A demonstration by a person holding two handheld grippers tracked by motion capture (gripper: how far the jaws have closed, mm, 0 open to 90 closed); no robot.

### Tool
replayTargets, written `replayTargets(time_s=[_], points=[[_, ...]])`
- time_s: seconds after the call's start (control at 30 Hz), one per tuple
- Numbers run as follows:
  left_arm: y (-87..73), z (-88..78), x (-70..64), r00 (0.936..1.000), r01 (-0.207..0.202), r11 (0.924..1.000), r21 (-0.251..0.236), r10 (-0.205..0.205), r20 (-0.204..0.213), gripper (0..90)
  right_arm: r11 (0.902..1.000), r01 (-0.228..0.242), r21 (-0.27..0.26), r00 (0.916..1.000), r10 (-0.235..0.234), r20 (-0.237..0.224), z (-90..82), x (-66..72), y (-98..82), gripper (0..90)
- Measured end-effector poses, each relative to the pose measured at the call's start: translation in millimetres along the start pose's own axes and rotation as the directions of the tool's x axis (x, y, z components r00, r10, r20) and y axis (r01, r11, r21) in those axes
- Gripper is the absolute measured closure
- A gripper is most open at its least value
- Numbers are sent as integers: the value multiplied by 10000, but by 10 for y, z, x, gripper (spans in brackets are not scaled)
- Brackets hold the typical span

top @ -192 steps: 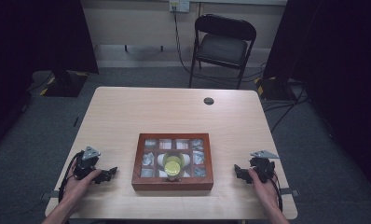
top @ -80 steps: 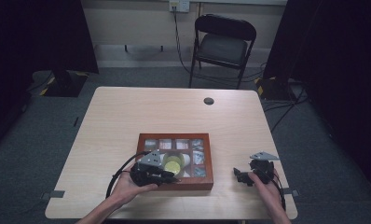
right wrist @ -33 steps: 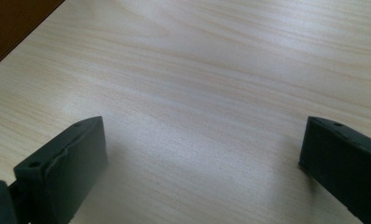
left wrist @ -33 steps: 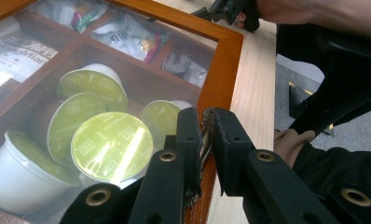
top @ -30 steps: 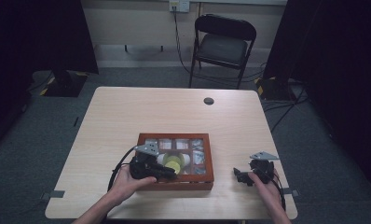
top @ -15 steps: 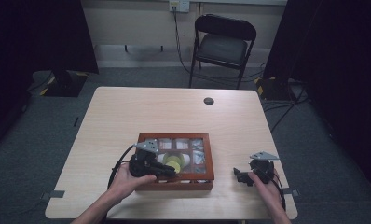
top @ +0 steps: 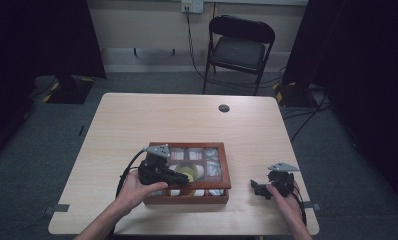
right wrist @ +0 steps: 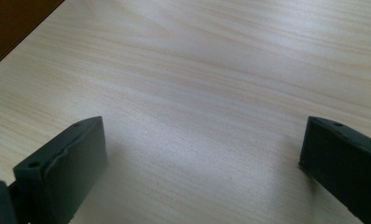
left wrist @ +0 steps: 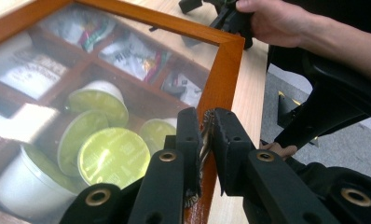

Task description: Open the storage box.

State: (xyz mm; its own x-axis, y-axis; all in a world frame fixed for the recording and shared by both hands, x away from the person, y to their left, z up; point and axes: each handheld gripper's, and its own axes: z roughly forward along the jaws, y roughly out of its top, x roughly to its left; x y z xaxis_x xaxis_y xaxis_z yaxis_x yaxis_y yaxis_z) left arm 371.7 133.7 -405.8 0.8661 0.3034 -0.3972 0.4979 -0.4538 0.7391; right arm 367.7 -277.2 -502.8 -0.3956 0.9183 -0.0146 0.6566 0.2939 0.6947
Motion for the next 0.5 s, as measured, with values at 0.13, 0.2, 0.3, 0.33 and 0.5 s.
replayTargets(time_s=[0.13,0.2,0.3,0.33,0.5], points=[[53,-41,4,10000,38,10000,52,-38,60,811,10000,-1,0,10000,1,0,0,0,0,0],[79,-59,8,10000,33,10000,23,-33,86,811,10000,-2,1,10000,2,0,0,0,0,0],[100,-67,19,9998,132,9999,-22,-132,150,812,10000,1,0,10000,-1,5,0,-1,-1,0],[116,-69,14,9999,116,9999,77,-117,96,812,10000,6,0,10000,-6,6,0,-2,-1,0],[130,-73,17,9999,114,9999,56,-115,114,812,10000,-20,12,10000,20,7,-1,0,-1,0]])
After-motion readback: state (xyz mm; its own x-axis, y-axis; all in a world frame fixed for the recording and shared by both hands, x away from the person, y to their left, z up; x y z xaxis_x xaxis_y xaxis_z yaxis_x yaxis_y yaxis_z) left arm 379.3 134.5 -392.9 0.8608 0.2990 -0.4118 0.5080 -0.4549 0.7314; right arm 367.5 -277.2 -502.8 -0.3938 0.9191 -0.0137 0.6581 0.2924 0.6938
